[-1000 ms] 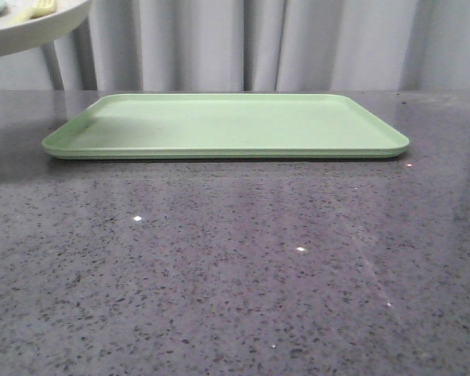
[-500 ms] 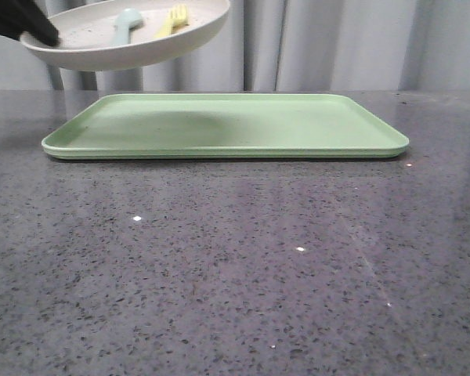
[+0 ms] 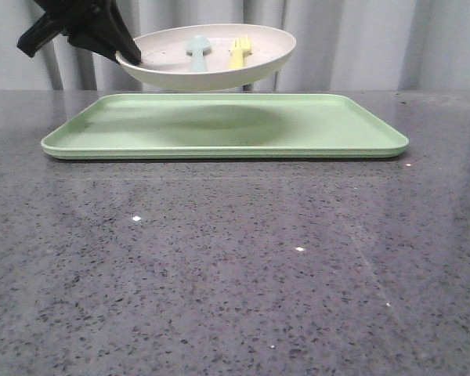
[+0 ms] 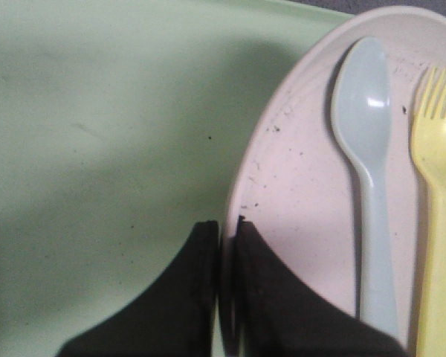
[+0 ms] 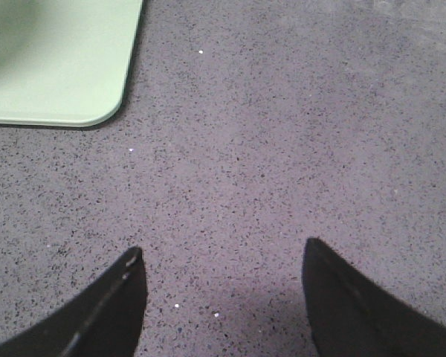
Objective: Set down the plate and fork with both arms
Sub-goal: 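Lower the held plate onto the green tray with the left gripper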
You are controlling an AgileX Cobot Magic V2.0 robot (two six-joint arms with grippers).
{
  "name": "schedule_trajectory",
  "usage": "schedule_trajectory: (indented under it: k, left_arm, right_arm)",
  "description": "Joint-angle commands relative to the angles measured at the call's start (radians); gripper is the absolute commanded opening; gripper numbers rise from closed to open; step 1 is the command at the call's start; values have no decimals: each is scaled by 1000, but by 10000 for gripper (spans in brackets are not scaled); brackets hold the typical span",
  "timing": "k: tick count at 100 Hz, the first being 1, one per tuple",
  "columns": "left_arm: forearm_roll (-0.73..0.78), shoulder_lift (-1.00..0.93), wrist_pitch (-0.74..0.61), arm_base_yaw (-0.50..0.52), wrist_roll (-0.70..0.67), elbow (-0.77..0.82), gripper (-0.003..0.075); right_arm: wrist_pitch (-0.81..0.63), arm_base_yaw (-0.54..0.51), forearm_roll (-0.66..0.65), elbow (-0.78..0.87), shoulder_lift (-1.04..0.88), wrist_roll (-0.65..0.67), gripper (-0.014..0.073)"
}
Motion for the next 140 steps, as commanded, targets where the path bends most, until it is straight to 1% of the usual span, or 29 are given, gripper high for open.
schedule_trajectory:
  k: [1, 56, 75, 107, 140]
  left_arm:
    - [-44, -38, -44, -17, -32, -43, -21]
    - [-33, 42, -76, -55, -42, -43, -21]
    - [-22, 44, -90, -62, -42, -43, -21]
    - [45, 44, -88, -62, -66, -43, -21]
    - [50, 44, -86, -62, -66, -43, -21]
  right_arm:
    - [-63, -7, -6, -34, 11, -12, 465]
    - [-65, -7, -6, -34, 11, -12, 465]
    - [-65, -7, -6, -34, 11, -12, 465]
    - [-65, -7, -6, -34, 11, -12, 465]
    - [-65, -7, -6, -34, 11, -12, 465]
